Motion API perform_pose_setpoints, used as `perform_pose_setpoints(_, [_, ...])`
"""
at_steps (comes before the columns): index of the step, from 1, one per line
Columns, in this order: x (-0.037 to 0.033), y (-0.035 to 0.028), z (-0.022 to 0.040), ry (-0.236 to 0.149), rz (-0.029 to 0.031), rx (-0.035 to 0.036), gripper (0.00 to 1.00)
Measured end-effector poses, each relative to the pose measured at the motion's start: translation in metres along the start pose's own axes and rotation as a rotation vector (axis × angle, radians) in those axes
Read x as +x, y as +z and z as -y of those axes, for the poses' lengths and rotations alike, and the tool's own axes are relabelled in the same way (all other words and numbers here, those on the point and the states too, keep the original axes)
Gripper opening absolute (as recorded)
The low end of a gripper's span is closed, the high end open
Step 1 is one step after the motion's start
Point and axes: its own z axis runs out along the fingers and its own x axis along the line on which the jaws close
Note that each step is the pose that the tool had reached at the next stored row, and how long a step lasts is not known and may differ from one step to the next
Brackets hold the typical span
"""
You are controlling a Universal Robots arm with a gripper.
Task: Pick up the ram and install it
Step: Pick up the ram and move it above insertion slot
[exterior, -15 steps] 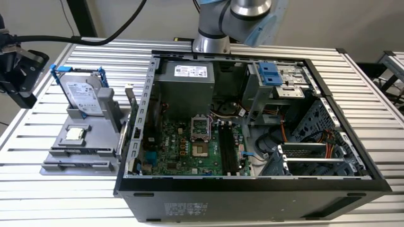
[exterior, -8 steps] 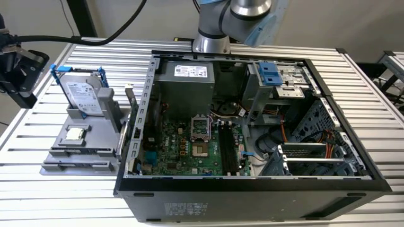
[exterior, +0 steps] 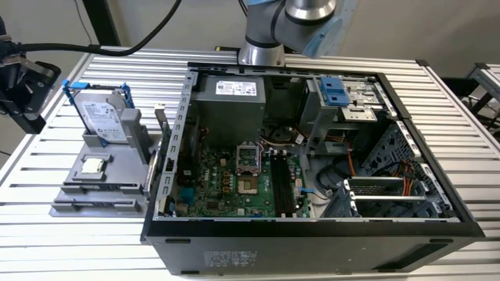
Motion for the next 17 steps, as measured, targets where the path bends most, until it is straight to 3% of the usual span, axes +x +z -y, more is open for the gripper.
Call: perform_pose_setpoints(17, [-0.0001,0.0,-0.0002,-0.301,-0.0143,0.0032,0.0])
